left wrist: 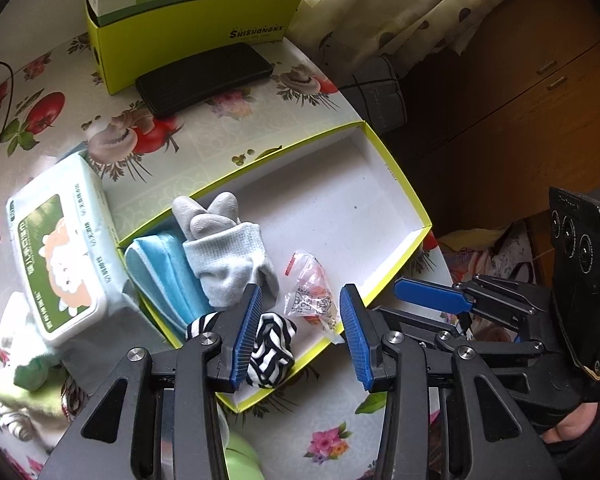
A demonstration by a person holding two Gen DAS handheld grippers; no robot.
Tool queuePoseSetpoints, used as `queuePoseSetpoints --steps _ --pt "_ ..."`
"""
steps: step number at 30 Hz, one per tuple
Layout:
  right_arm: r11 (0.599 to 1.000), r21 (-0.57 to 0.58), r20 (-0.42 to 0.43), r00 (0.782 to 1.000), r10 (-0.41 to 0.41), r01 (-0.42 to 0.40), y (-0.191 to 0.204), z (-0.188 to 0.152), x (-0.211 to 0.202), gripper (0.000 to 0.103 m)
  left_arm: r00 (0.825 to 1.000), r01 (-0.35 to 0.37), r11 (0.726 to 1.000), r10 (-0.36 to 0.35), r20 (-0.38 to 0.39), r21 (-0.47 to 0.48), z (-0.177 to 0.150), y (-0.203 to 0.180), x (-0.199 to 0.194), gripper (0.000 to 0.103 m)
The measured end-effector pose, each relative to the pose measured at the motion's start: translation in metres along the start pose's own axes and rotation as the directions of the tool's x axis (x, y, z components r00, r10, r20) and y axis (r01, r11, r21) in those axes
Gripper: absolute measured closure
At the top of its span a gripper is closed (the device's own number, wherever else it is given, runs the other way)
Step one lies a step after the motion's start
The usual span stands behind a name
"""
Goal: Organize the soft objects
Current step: 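Release the striped cloth from the right gripper while the left gripper releases the bag into the tray, then move both open grippers back toward the remaining items on the table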
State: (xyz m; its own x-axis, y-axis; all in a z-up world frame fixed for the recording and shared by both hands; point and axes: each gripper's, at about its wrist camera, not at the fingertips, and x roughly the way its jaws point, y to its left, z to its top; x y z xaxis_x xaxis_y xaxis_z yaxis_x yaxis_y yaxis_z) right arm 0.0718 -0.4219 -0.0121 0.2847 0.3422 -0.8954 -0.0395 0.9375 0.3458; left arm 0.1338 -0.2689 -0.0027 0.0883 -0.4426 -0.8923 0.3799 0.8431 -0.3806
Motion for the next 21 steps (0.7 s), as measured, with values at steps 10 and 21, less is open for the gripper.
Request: queuePoseSetpoints --steps 10,21 --pt "0.997 -0.08 0.024 1.0 -0.002 0.004 0.04 0.005 -0.01 0.059 0.995 -0.049 0.997 0.054 0.08 -0.066 -0.022 0.021 -0.042 0.061" --pt "0.984 -0.178 0.021 1.0 0.008 -0.004 0.088 0.004 -0.014 0.049 0.984 -0.09 0.986 0.11 0.142 -0.14 -0.051 0.049 -0.076 0.061"
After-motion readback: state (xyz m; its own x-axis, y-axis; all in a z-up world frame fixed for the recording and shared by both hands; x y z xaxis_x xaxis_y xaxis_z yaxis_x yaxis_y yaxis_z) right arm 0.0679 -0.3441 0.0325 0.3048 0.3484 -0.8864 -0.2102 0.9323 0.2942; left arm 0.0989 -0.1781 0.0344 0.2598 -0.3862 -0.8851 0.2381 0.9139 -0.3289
